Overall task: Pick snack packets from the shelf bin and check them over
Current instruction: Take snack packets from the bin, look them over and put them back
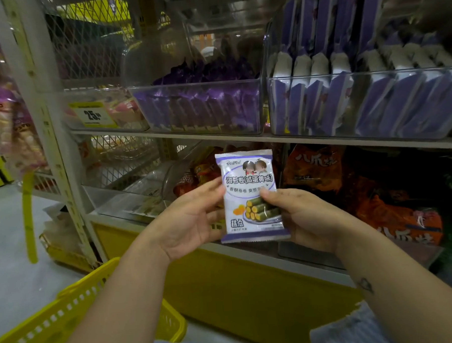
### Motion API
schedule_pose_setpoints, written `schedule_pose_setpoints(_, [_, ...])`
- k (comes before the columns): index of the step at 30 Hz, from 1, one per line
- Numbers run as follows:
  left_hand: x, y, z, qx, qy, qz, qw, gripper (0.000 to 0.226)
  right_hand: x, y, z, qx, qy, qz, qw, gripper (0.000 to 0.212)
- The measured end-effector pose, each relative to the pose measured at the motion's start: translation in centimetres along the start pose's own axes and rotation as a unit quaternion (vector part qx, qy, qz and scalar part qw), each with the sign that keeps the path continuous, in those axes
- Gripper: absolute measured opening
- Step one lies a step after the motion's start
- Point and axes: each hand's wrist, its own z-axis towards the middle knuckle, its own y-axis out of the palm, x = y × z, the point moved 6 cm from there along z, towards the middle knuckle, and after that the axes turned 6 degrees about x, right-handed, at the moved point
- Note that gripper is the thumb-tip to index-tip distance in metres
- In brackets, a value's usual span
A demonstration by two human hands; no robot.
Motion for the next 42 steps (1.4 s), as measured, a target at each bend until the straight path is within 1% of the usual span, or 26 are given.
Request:
schedule_pose_setpoints(2, [-0.4, 0.0, -0.1, -0.030, -0.024, -0.024, 0.999, 0.047, 0.1, -0.2, 0.0, 0.015, 0.016, 0.019, 1.000, 0.034])
schedule_pose_setpoints(5, [-0.8, -0.1, 0.0, -0.031, -0.036, -0.048, 0.998, 0.062, 0.3, -0.3, 0.1, 0.023, 0.043, 0.039, 0.998, 0.036])
schedule_pose_setpoints(10, [-1.0, 0.1, 0.1, -0.028, -0.054, -0.050, 0.997, 0.057, 0.5, -0.7, 0.2, 0.045, 0.066, 0.039, 0.996, 0.039])
schedule_pose_setpoints(13, [-1.0, 0.3, -0.1, -0.025, -0.055, -0.055, 0.997, 0.057, 0.4, -0.7, 0.1, 0.043, 0.059, 0.050, 0.996, 0.039])
schedule_pose_setpoints(15, [-0.9, 0.3, 0.1, 0.009, -0.033, -0.043, 0.999, 0.058, 0.2, -0.5, 0.1, 0.042, 0.037, 0.049, 0.997, 0.039])
schedule_pose_setpoints(16, [-0.8, 0.1, 0.3, 0.042, -0.007, -0.014, 0.999, 0.059, 0.0, -0.5, 0.2, 0.045, 0.018, 0.037, 0.998, 0.038])
schedule_pose_setpoints(18, [-0.2, -0.2, 0.5, 0.110, 0.065, 0.088, 0.988, 0.056, -0.3, -0.2, 0.3, 0.051, -0.027, 0.005, 0.998, 0.036])
schedule_pose_setpoints(20, [0.1, 0.3, 0.4, 0.118, 0.107, 0.137, 0.978, 0.050, -0.5, 0.4, 0.3, 0.036, -0.059, -0.003, 0.998, 0.036])
schedule_pose_setpoints(21, [-0.1, 0.7, 0.4, 0.103, 0.104, 0.138, 0.979, 0.050, -0.6, 0.8, 0.3, 0.022, -0.070, 0.003, 0.997, 0.036])
schedule_pose_setpoints(24, [-0.5, 1.3, 0.2, 0.053, 0.061, 0.090, 0.993, 0.068, -0.6, 1.6, 0.4, 0.008, -0.087, 0.010, 0.996, 0.030])
schedule_pose_setpoints(25, [-0.5, 1.4, 0.1, 0.035, 0.052, 0.072, 0.995, 0.068, -0.6, 1.6, 0.5, 0.009, -0.091, 0.001, 0.996, 0.029])
schedule_pose_setpoints(28, [-0.4, 1.7, -0.3, -0.006, 0.023, 0.009, 1.000, 0.057, -0.6, 1.3, 0.6, 0.020, -0.116, -0.043, 0.992, 0.033])
schedule_pose_setpoints(31, [-0.8, 1.9, -0.5, -0.028, -0.035, -0.076, 0.996, 0.055, -0.9, 0.9, 0.6, 0.068, -0.138, -0.062, 0.986, 0.043])
schedule_pose_setpoints(34, [-0.7, 2.5, -0.8, -0.076, -0.060, -0.142, 0.985, 0.055, -0.4, 0.4, 1.0, 0.105, -0.107, -0.001, 0.989, 0.062])
schedule_pose_setpoints(35, [-0.7, 2.6, -0.8, -0.088, -0.063, -0.156, 0.982, 0.057, -0.2, 0.4, 1.0, 0.108, -0.092, 0.021, 0.990, 0.061])
schedule_pose_setpoints(36, [-0.7, 2.6, -0.8, -0.095, -0.064, -0.165, 0.980, 0.059, -0.1, 0.3, 1.0, 0.103, -0.084, 0.032, 0.991, 0.053])
schedule_pose_setpoints(37, [-0.7, 2.5, -0.8, -0.097, -0.063, -0.168, 0.979, 0.060, -0.2, 0.4, 1.0, 0.097, -0.081, 0.041, 0.991, 0.036])
schedule_pose_setpoints(38, [-0.8, 2.5, -0.7, -0.095, -0.061, -0.169, 0.979, 0.061, -0.2, 0.2, 1.0, 0.094, -0.079, 0.052, 0.991, 0.025])
schedule_pose_setpoints(39, [-0.8, 2.4, -0.7, -0.093, -0.058, -0.171, 0.979, 0.060, -0.3, 0.1, 1.0, 0.094, -0.075, 0.063, 0.991, 0.018])
schedule_pose_setpoints(40, [-0.8, 2.3, -0.7, -0.091, -0.054, -0.174, 0.979, 0.059, -0.3, -0.1, 1.0, 0.094, -0.071, 0.072, 0.990, 0.015])
schedule_pose_setpoints(42, [-0.8, 1.9, -0.6, -0.083, -0.042, -0.177, 0.980, 0.053, -0.5, -0.3, 0.9, 0.088, -0.069, 0.077, 0.991, 0.016])
